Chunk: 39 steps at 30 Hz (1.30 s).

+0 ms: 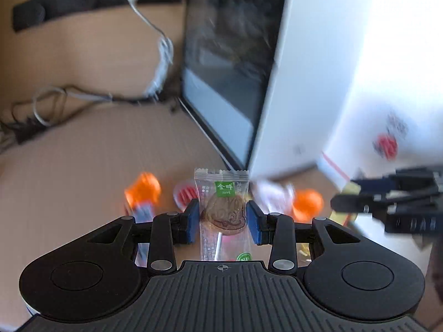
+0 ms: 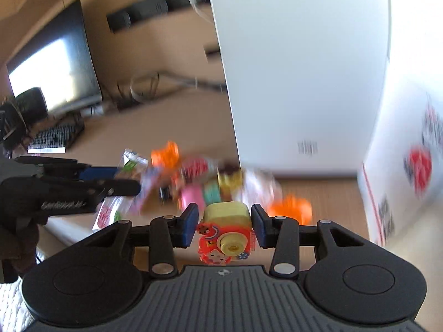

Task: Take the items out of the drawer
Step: 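Carry the candy stick and keychain onto the desk and open both tools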

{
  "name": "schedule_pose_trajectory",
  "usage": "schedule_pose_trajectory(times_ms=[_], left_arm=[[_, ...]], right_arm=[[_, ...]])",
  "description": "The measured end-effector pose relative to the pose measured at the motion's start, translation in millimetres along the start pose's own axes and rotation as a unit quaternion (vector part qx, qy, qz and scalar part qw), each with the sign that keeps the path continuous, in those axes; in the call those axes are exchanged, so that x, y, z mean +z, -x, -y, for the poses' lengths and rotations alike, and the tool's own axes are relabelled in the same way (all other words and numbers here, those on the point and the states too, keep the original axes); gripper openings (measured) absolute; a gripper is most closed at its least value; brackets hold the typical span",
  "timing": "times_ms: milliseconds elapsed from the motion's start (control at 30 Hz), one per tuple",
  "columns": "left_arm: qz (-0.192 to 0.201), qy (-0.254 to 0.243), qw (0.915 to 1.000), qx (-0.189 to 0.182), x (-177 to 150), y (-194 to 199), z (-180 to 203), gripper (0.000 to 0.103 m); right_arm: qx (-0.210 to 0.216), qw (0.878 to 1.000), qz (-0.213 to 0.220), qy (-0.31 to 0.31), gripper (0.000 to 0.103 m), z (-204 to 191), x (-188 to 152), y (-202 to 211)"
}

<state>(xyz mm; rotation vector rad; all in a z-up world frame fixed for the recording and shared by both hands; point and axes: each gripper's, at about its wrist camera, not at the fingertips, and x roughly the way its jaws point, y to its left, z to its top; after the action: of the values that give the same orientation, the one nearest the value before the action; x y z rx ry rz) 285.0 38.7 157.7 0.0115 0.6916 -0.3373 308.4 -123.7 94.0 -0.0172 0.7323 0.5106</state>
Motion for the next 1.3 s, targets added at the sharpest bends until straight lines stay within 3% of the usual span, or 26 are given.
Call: schedule_pose_trajectory(times_ms=[200, 467, 867, 1133, 1200, 1300], left_arm=[[0.010, -0.007, 0.9999, 0.009, 21, -33, -2, 0.040], [-0.001, 0.043, 0.9991, -0.005, -1, -81, -37, 0.040], [-0.067, 0.092, 0.9933, -0.018, -22, -180, -93, 0.042], [-0.084, 0.088, 0.9923, -0.026, -24, -196, -105, 0.043], [-0.072, 0.082, 0.9940, -0.010, -19, -190, -107, 0.042], [-0.041, 0.081, 0.9959, -0.005, -12, -172, -112, 0.041]], right_arm=[[0.003, 1.000, 0.025, 0.009, 0.041, -15, 34, -16], [0.003, 1.000, 0.021, 0.018, 0.041, -25, 49, -51], [-0.050, 0.996, 0.002, 0.074, 0.041, -40, 41, -135], [-0.085, 0.991, -0.014, 0.104, 0.045, -46, 32, -167], [-0.105, 0.987, -0.027, 0.116, 0.054, -49, 29, -174], [-0.118, 0.987, -0.025, 0.110, 0.054, -51, 28, -171]])
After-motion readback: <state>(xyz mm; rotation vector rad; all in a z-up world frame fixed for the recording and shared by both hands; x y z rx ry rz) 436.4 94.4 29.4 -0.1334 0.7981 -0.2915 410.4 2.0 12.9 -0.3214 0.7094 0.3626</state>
